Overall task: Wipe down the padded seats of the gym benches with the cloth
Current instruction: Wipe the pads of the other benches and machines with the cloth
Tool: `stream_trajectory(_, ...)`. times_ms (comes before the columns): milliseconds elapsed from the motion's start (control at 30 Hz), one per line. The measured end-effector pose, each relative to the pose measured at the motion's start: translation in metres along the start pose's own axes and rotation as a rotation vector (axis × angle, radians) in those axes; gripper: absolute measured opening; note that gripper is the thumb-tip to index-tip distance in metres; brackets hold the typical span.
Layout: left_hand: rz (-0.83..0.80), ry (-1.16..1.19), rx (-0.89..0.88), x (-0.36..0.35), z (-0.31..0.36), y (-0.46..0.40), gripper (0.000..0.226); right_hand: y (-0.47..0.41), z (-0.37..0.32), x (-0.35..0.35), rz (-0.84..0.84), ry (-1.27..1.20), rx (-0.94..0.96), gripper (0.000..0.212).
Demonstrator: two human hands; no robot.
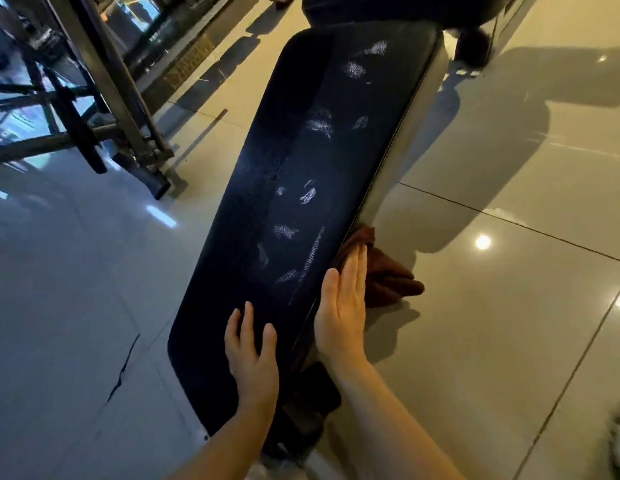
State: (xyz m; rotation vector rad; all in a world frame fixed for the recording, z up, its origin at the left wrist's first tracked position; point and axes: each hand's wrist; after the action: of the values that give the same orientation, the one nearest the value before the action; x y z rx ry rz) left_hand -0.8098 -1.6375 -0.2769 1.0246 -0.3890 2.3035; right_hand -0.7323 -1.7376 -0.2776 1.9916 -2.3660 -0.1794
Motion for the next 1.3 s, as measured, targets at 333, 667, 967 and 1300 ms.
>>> stream_trajectory(333,-0.333,-0.229,-0.138,0.033,0.001,-0.019,0.069,0.116,0.054,-0.02,-0.117,0.086,-0.038,0.053)
stream_trajectory(667,-0.342,-0.471,-0.52,0.056,-0.001,-0.051,0.093,0.014,0.008,-0.01,0.201,0.022,0.058,0.051)
stream_trajectory(967,-0.442,-0.399,-0.541,0.056,-0.005,-0.058,0.1,0.112,0.048,-0.04,0.171,-0.008,-0.006,0.047)
stream_trajectory(1300,-0.451,-0.348,-0.479,0.058,0.001,-0.061,0.096,0.02,0.026,-0.025,0.265,0.067,0.087,0.055)
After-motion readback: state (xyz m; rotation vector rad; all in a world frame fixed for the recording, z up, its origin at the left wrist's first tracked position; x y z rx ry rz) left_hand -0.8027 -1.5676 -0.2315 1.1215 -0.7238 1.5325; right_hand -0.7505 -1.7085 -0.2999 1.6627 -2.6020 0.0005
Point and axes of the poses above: each hand's wrist, its own y-axis away from the middle knuckle, its own x-axis out of the back of the hand, z = x × y, and after that the axes turned 11 degrees about z, right-handed
